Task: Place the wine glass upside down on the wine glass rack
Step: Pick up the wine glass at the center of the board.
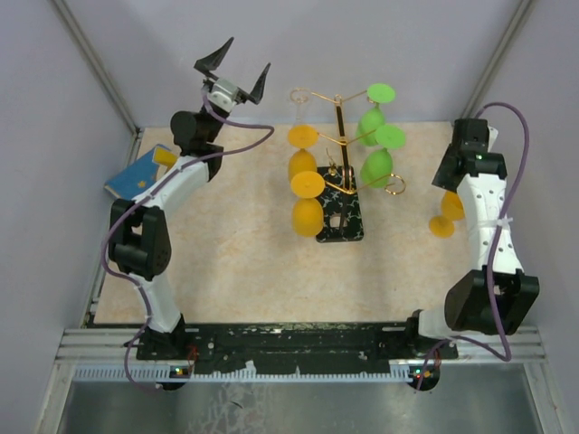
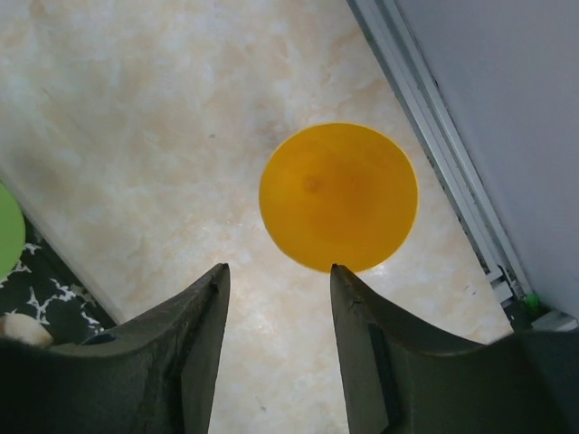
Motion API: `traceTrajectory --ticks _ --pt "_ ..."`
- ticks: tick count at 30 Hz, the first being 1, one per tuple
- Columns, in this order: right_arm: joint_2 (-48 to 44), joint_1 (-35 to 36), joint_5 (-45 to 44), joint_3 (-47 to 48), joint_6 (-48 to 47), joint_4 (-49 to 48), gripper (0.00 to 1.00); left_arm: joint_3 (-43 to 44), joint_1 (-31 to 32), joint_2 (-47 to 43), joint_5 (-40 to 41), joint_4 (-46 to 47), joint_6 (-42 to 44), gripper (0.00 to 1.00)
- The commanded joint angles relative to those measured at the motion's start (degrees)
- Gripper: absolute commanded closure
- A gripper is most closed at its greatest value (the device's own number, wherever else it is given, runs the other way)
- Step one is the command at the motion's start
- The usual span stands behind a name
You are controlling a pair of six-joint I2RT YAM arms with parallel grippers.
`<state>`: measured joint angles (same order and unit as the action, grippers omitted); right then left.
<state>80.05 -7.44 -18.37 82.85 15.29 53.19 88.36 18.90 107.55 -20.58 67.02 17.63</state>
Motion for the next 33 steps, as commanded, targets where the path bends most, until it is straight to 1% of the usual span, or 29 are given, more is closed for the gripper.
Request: traceTrajectory --ticks 1,3,6,10,12,16,19,21,23,26,28,30,33 --pt "1.7 -1.4 -0.4 -1.1 -2.2 -0.3 0.53 -0.9 0.8 -3.1 -0.7 0.8 -1.9 0.01" --pt "2.5 -1.8 0.2 -1.8 -2.7 -0.6 0.53 -1.2 1.0 -3.3 -0.8 0.8 -1.7 0.01" --pt "3.6 -2.1 1.2 -3.4 -2.6 -2.0 0.58 -1.1 1.0 -3.4 -0.9 0.5 -1.1 0.01" --pt "4.0 -2.3 2.0 -6.2 -2.1 -5.5 0.6 -0.2 1.1 -3.0 -1.2 -0.1 -0.2 0.01" --pt "4.5 -2.2 2.4 -6.9 -2.1 -6.6 0.68 0.4 1.1 -2.6 -1.2 -0.4 0.1 0.01" --pt "5.4 -2.2 2.2 -4.8 -2.1 -6.3 0.99 2.0 1.1 -1.6 -1.2 -1.0 0.0 0.01" --pt "5.2 -2.2 0.4 -0.6 -2.8 -5.2 1.0 3.6 1.1 -0.6 -1.1 -1.3 -1.0 0.01" --pt "5.3 -2.3 -1.2 3.9 -3.8 -3.9 1.0 5.2 1.0 0.2 -0.6 -1.7 -2.9 0.01" --pt "5.6 -2.2 -2.4 9.2 -5.0 -3.0 1.0 8.6 1.0 1.6 0.6 -5.3 -6.2 0.01" --pt "5.4 -2.2 -1.9 17.1 -6.8 -4.1 1.0 14.2 1.0 3.9 3.6 -11.4 -14.7 0.01" --pt "4.4 -2.1 -0.9 20.5 -8.1 -7.1 1.0 16.8 1.0 4.9 5.4 -14.2 -20.0 0.01" --pt "2.7 -1.9 -0.3 21.5 -10.0 -13.8 1.0 18.9 1.0 5.5 6.8 -17.3 -23.7 0.01" --pt "-1.0 -0.6 1.9 18.8 -13.2 -25.9 1.0 26.0 1.1 7.2 10.8 -29.6 -28.6 0.01"
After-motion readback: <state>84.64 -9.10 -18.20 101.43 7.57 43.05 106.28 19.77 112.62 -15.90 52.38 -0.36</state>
